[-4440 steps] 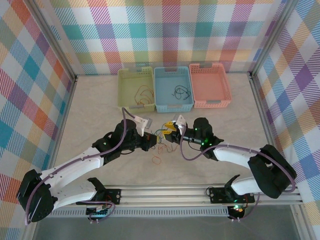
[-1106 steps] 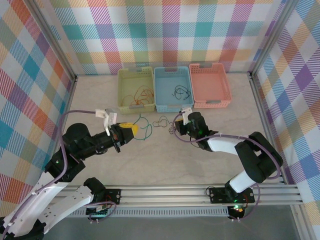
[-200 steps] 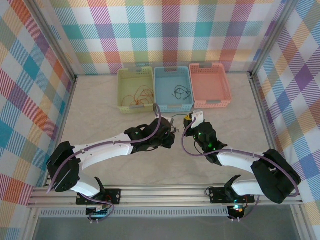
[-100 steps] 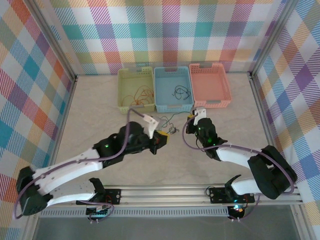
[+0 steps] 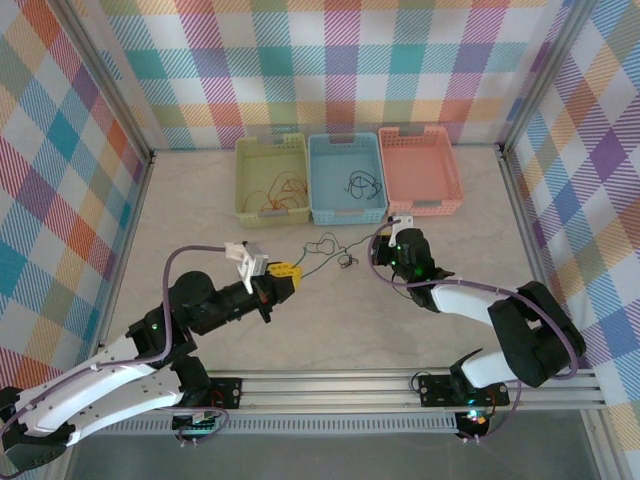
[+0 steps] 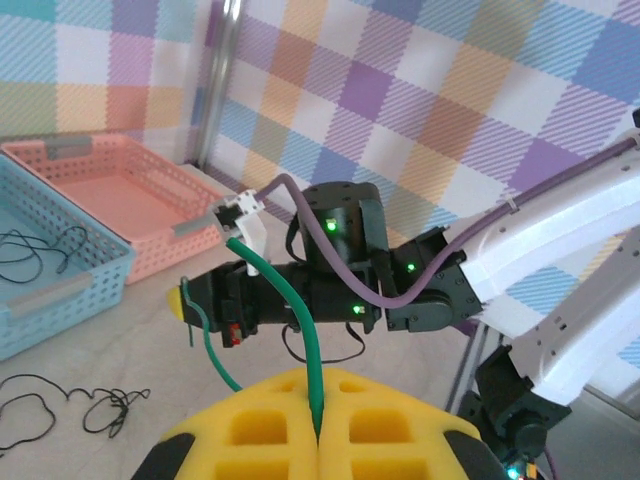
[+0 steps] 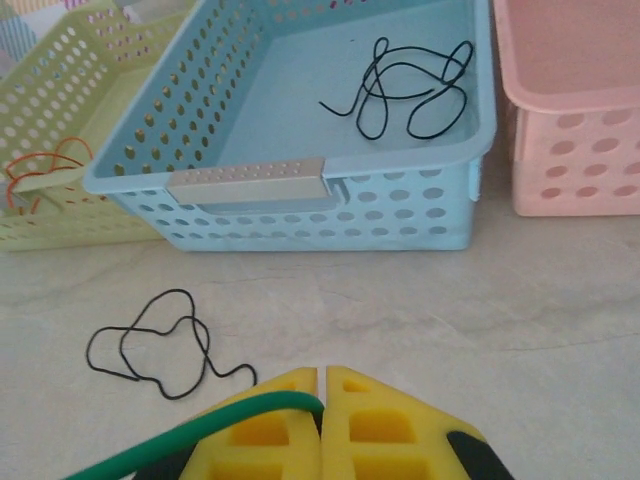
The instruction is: Untangle the cables
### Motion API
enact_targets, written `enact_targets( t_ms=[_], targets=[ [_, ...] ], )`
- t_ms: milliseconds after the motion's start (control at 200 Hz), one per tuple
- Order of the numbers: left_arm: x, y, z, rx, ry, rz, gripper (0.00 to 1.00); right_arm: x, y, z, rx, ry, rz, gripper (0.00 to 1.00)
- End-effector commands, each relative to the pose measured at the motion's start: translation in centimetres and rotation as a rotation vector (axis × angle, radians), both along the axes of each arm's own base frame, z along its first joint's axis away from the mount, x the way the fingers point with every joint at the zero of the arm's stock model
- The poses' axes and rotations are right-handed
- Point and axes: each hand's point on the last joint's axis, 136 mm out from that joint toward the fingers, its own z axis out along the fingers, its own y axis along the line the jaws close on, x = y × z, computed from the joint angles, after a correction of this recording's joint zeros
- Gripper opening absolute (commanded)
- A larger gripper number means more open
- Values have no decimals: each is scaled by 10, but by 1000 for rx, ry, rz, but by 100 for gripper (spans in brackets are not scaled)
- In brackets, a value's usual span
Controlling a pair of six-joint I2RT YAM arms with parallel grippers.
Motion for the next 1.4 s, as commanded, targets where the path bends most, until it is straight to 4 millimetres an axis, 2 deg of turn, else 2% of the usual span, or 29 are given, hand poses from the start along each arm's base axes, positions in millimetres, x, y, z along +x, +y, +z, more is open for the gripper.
enact_targets(
  t_ms=[0,285,540,830,915,1000,1110,1160,1235,1320,1395],
  targets=[
    [-10,20,63,-201,-117,16,0,7,-31,-23,-21,91,-133,0],
    [-2,33,98,-259,-242,111,0,8,-35,-27,-13,111,-152,0],
    [6,27,103,-226,-290,139,0,8,-36,-29,-10,124,-155,0],
    [12,19,93,-195,-281,142,0,8,-33,-26,-5,111,-138,0],
    [20,22,82,-178,-203,181,0,8,-33,-21,-1,90,-132,0],
    [31,28,60,-125,-88,246,0,8,-33,-17,-4,70,-123,0],
    [34,31,26,-78,15,270,14,7,-32,-12,-12,48,-110,0],
    [35,37,8,-62,69,299,33,8,-32,-11,-16,42,-102,0],
    [35,50,-16,-47,136,345,49,7,-28,-8,-23,28,-76,0],
    [32,62,-42,-29,197,379,76,6,-24,-7,-41,18,-50,0],
    [31,78,-59,6,241,433,86,6,-17,-6,-58,8,-15,0]
  ],
)
